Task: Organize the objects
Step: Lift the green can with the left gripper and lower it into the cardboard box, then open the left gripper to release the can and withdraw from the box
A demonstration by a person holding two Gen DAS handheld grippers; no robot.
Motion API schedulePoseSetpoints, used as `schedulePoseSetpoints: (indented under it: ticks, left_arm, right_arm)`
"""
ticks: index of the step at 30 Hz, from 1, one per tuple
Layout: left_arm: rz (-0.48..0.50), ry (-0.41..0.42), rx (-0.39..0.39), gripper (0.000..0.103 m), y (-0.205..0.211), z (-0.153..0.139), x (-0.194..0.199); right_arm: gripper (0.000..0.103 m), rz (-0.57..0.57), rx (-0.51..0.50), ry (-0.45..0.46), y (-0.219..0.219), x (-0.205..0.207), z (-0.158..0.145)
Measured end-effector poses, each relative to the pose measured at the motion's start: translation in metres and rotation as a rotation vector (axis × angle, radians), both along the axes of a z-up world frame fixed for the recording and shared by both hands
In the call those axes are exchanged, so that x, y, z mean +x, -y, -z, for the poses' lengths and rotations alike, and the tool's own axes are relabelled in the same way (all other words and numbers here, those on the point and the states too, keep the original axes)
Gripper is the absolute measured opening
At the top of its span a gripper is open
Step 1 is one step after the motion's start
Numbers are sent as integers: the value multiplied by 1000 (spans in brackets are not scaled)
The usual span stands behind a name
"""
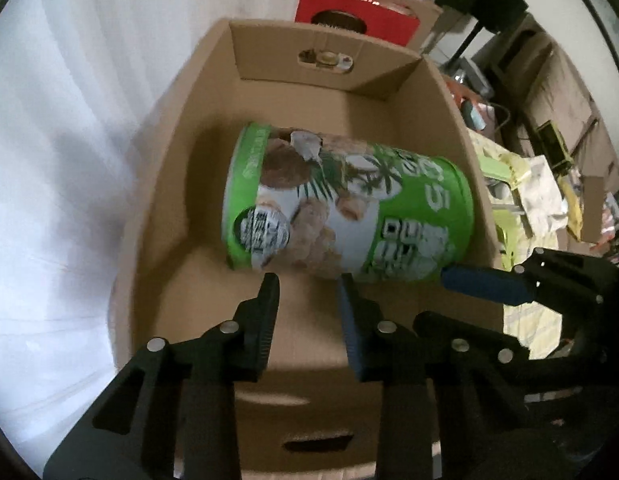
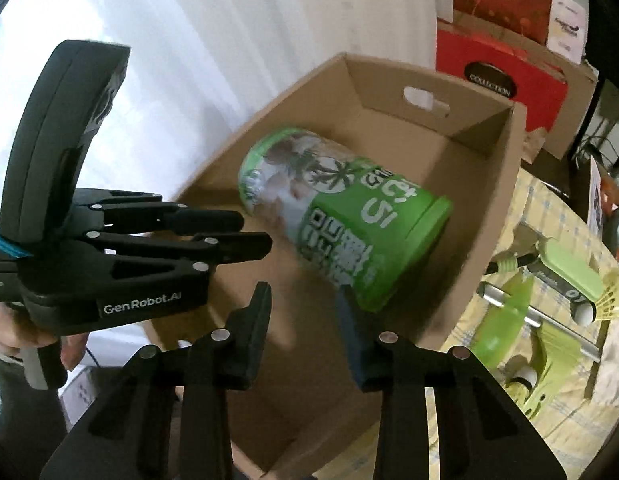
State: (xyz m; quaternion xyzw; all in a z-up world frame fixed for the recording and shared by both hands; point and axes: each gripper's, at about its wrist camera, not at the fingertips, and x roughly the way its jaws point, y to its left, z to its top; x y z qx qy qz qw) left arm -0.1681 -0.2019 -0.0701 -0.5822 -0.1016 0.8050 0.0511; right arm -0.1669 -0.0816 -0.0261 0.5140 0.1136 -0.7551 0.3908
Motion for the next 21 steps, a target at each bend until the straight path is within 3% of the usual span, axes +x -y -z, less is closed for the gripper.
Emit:
schedulePoseSetpoints:
  ticks: [3, 5, 7, 11, 16, 21]
  left_arm:
    - [-35, -11, -6, 28, 2, 3, -14]
    - [-70, -37, 0, 27, 7, 1, -22]
    - [-97, -65, 40, 27, 12, -8, -25]
    - [-94, -135, 45, 32, 10, -31, -21]
    - [-76, -129, 48, 39, 4, -37, -15]
    - [-79, -131, 29, 65, -7, -42, -11]
  right_arm:
    - [31, 26, 6, -28, 2, -10, 3]
    - [34, 84, 15, -134, -1, -19, -8]
    - [34, 124, -6, -179, -8, -26, -20]
    - [35, 150, -62, -194, -26, -31, -38]
    - [35, 176, -70, -187, -40, -29, -47]
    - [36, 184, -56, -188, -51, -22, -48]
